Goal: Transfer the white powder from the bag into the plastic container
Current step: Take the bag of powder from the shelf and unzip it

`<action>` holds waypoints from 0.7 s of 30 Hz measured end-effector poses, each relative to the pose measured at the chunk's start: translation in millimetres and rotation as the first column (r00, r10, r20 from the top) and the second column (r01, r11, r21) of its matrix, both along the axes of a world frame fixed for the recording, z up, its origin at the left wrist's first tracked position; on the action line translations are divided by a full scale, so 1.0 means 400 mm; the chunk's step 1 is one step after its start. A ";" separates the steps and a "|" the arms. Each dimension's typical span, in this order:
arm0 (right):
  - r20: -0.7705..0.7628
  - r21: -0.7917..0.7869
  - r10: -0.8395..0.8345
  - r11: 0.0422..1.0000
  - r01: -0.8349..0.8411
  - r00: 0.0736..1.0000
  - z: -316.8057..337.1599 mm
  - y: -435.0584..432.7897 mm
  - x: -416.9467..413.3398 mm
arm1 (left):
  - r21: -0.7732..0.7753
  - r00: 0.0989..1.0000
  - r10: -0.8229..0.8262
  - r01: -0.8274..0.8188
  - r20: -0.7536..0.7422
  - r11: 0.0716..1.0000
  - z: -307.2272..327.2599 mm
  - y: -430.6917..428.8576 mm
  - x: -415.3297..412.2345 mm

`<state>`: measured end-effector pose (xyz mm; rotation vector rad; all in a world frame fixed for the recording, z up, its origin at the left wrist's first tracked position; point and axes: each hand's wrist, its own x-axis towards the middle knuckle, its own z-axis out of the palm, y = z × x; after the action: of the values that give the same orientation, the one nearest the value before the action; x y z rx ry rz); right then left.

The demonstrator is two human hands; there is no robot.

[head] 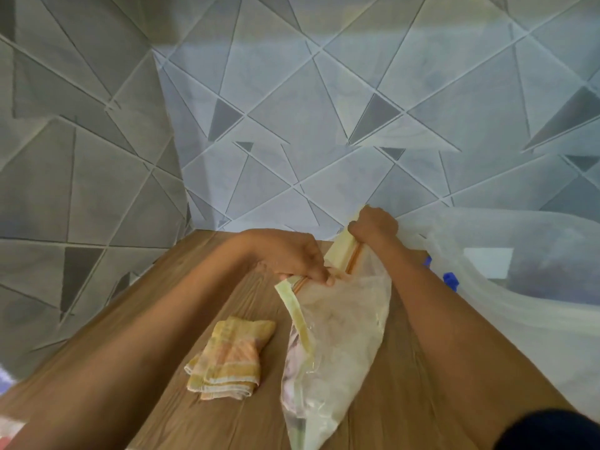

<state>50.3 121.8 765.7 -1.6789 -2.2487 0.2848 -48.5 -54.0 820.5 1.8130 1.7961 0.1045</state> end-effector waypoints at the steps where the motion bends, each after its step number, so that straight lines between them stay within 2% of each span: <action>1: -0.098 -0.017 -0.009 1.000 0.007 0.995 0.016 0.011 0.000 | 0.071 0.999 -0.003 0.000 0.033 0.997 0.003 -0.011 0.008; 3: -0.224 -0.013 0.015 1.000 -0.018 0.974 0.053 0.031 -0.015 | 0.229 1.000 0.007 -0.009 0.008 0.973 0.002 -0.035 0.028; 5: -0.228 -0.001 0.097 0.995 -0.100 0.969 0.078 0.034 -0.045 | 0.349 0.998 0.053 -0.036 -0.040 0.936 0.002 -0.058 0.052; 7: -0.228 -0.021 0.150 0.987 -0.159 0.962 0.080 0.028 -0.077 | 0.401 0.997 0.077 -0.060 -0.025 0.914 -0.002 -0.066 0.067; 9: -0.272 -0.025 0.173 0.982 -0.187 0.947 0.067 0.029 -0.101 | 0.374 0.993 0.100 -0.115 0.059 0.920 -0.007 -0.062 0.065; 14: -0.348 -0.055 0.156 0.981 -0.186 0.925 0.020 0.050 -0.104 | 0.116 0.963 0.136 -0.167 0.235 0.979 0.006 -0.066 0.036; 16: -0.420 -0.083 0.128 0.980 -0.178 0.899 0.010 0.074 -0.091 | 0.159 0.935 0.244 -0.290 0.259 0.944 0.009 -0.040 0.006; 18: -0.492 -0.069 0.073 0.990 -0.122 0.868 0.010 0.096 -0.063 | 0.258 0.880 0.334 -0.428 0.338 0.866 -0.003 0.017 -0.037; 21: -0.480 -0.054 0.007 0.998 -0.038 0.877 0.015 0.119 -0.022 | 0.302 0.790 0.392 -0.562 0.471 0.770 -0.036 0.134 -0.097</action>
<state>41.6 169.2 771.7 -1.4128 -1.8995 0.7010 -87.4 -0.3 806.2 1.3880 2.0016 1.0687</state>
